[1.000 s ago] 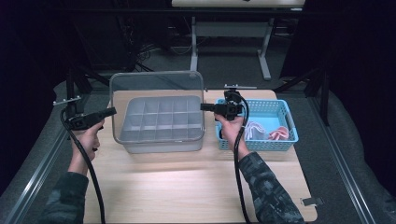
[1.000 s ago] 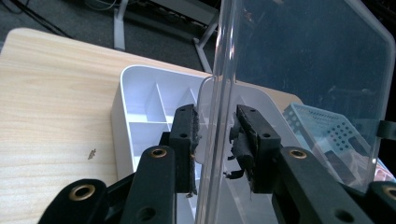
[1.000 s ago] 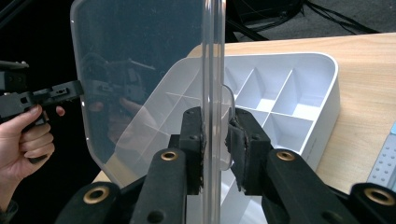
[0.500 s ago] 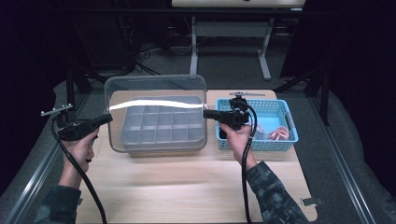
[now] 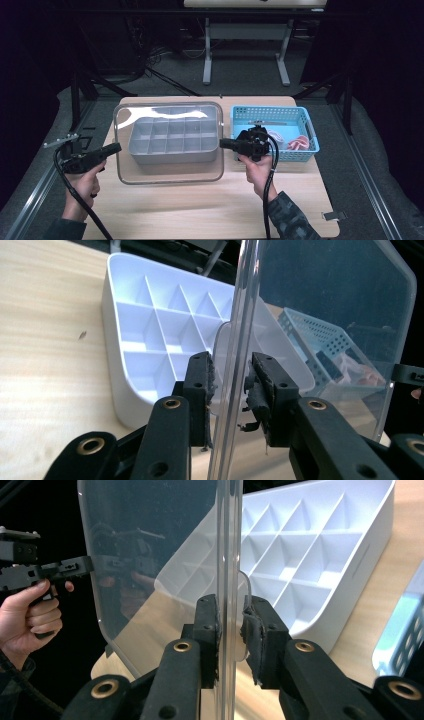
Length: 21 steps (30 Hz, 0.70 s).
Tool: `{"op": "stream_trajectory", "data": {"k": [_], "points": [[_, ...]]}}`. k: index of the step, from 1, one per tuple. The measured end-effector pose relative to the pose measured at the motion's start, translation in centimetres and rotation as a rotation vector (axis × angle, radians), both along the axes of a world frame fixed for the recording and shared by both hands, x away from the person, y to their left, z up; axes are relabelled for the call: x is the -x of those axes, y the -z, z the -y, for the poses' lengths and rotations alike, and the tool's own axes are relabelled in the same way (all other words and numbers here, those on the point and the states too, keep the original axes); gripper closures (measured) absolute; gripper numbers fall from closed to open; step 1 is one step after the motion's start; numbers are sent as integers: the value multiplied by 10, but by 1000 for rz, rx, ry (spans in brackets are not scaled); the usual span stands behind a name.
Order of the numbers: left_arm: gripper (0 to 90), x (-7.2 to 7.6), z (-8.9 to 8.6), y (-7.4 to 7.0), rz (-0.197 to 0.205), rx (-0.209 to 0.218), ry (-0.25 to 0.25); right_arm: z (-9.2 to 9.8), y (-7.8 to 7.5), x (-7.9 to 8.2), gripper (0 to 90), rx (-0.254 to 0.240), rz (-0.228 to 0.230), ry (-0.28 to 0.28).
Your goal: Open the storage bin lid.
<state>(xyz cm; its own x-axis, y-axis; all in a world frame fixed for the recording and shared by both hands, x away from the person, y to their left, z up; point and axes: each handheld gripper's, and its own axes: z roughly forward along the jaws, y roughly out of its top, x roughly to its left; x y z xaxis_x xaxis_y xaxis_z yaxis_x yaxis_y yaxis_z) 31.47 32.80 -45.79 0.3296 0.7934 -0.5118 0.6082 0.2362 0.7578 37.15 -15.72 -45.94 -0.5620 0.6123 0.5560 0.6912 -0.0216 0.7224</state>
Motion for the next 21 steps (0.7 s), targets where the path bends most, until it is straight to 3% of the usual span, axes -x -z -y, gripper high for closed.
{"op": "stream_trajectory", "data": {"k": [9,21], "points": [[705,22,-6,22,-47,4,-2,-4,22,22,763,1,-29,-24],[703,44,-8,52,-119,-26,8,-9,59,46,762,23,-98,-46]]}}
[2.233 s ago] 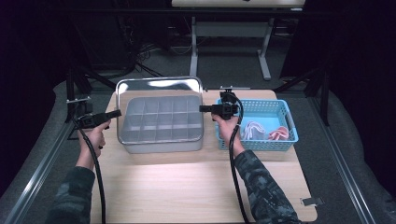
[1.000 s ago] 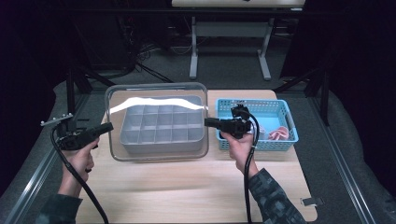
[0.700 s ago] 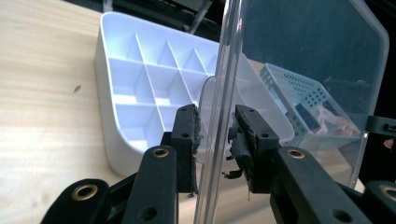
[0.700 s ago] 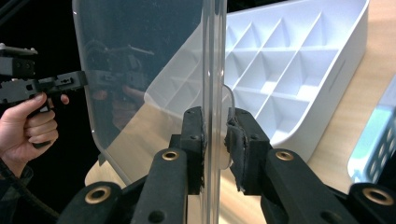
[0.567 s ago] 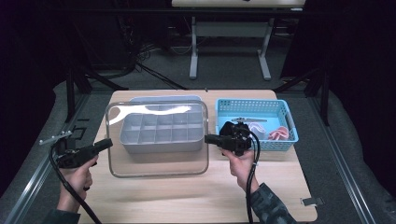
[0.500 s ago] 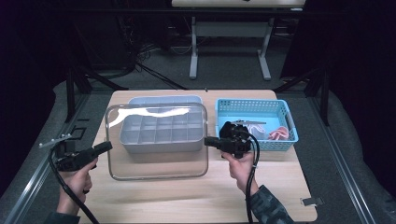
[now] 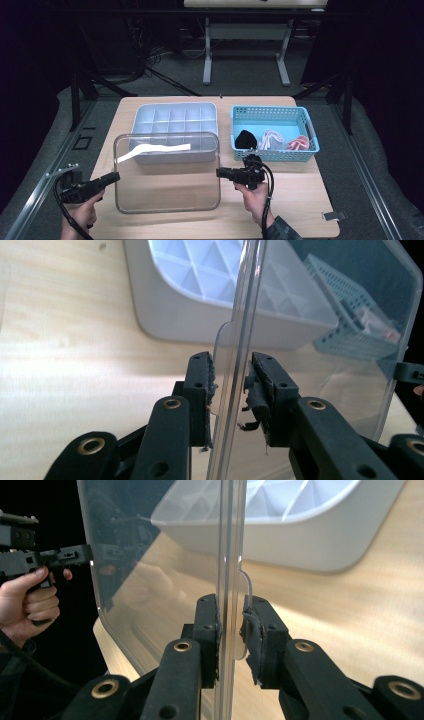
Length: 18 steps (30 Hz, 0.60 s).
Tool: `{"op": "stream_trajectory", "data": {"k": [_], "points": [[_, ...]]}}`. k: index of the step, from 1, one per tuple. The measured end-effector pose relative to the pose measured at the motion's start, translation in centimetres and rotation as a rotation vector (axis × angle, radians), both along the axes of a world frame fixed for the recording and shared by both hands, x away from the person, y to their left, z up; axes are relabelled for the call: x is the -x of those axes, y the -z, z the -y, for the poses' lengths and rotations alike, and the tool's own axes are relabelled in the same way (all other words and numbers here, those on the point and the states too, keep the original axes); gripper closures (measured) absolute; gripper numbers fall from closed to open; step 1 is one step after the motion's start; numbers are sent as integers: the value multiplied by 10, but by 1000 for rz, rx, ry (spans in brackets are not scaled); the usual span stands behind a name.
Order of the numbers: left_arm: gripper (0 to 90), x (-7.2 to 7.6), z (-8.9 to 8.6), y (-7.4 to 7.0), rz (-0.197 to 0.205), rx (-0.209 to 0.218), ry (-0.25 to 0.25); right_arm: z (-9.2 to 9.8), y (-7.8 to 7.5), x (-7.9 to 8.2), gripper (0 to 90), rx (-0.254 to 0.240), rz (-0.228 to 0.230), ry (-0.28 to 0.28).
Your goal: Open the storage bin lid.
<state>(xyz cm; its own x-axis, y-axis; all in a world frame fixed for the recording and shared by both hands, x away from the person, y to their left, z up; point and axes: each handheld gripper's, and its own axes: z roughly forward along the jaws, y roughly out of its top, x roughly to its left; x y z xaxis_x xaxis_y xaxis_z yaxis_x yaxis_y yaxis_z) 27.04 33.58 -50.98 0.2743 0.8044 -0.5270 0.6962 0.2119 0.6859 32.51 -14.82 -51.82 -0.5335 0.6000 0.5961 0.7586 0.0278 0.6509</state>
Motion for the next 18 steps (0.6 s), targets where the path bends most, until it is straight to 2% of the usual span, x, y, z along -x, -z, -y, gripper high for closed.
{"op": "stream_trajectory", "data": {"k": [9,15,18], "points": [[699,9,1,20,-57,-39,16,-1,28,14,758,23,-56,-12],[690,11,-1,33,-99,-44,22,-3,31,18,749,41,-67,-19],[687,12,1,36,-101,-49,28,-4,35,20,739,53,-73,-22]]}}
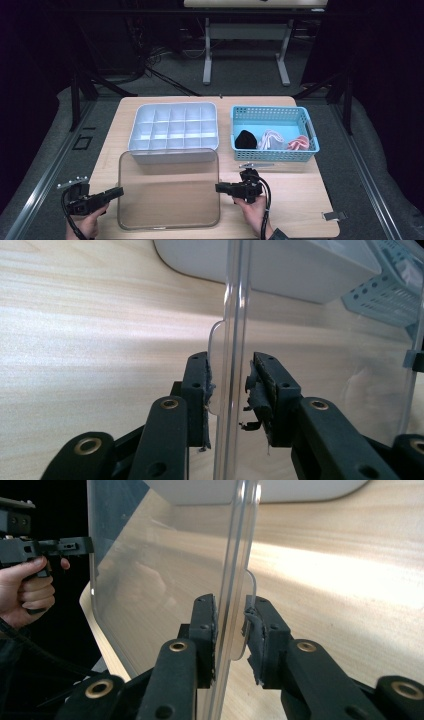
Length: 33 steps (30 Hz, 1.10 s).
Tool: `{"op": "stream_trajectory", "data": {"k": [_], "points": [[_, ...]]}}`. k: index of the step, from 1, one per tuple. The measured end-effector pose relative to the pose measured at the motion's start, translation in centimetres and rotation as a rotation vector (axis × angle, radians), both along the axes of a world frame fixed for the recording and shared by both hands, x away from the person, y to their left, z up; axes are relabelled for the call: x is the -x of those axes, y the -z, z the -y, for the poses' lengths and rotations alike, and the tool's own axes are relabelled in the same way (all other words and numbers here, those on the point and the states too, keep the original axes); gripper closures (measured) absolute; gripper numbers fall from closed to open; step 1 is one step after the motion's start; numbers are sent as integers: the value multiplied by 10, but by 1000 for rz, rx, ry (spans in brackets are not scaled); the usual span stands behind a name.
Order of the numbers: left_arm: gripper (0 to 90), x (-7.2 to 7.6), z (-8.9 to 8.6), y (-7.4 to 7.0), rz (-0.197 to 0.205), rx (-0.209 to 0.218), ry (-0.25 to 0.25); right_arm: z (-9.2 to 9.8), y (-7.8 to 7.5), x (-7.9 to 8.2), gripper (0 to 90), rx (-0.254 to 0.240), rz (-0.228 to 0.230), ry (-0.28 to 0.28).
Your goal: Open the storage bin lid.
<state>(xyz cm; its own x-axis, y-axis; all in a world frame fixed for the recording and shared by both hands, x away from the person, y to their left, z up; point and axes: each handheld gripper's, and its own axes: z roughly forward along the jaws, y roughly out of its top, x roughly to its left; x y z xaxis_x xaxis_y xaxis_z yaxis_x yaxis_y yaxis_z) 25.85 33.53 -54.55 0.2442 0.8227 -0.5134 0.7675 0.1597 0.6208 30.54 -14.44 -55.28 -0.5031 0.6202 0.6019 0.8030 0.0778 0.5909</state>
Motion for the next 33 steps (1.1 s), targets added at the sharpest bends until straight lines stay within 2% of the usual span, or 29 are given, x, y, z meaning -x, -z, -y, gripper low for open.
{"op": "stream_trajectory", "data": {"k": [16,21,33], "points": [[672,4,3,11,-29,-7,9,0,11,6,699,27,-25,-3],[652,3,5,14,-51,-40,26,-1,15,7,683,38,-35,-12],[648,3,5,25,-69,-18,16,-2,24,5,655,54,-52,-10]]}}
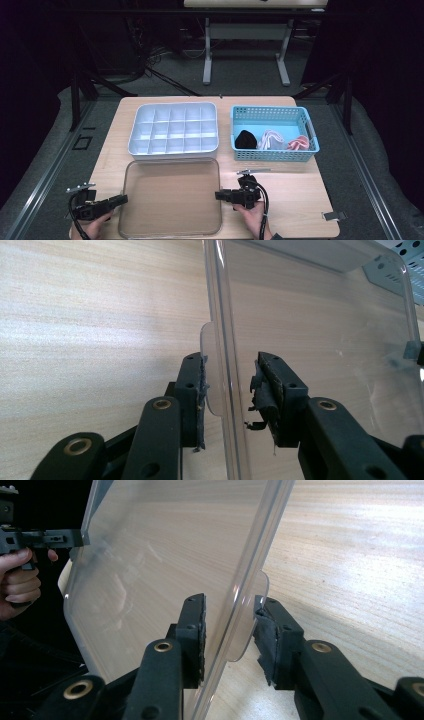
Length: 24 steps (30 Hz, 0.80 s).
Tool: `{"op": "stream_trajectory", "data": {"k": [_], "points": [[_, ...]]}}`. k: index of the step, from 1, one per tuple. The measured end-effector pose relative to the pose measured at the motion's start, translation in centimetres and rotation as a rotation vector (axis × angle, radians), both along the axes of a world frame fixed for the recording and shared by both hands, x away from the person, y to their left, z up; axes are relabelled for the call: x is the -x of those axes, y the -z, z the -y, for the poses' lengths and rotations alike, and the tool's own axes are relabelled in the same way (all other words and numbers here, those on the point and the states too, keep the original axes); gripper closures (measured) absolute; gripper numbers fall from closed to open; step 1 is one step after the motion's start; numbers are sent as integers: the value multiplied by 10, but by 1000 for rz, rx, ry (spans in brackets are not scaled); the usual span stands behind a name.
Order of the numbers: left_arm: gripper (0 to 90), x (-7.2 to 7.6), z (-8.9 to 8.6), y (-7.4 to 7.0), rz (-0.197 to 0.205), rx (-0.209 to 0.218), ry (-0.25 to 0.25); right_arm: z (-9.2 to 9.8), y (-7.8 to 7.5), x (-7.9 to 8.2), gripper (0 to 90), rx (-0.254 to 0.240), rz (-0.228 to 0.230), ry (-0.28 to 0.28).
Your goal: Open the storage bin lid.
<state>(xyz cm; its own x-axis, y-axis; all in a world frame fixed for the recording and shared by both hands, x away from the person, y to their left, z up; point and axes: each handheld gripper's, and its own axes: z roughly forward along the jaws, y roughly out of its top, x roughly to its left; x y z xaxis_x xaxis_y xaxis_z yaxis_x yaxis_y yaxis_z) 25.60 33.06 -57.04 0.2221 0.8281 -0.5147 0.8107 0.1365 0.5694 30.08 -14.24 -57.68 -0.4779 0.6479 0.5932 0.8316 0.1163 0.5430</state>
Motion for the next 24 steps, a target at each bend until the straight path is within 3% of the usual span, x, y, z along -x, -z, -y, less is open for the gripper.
{"op": "stream_trajectory", "data": {"k": [14,24], "points": [[628,-3,5,5,-19,-44,-3,-2,7,0,617,41,-8,-3],[616,-3,6,6,-16,-67,-14,-6,3,2,606,106,46,7]]}}
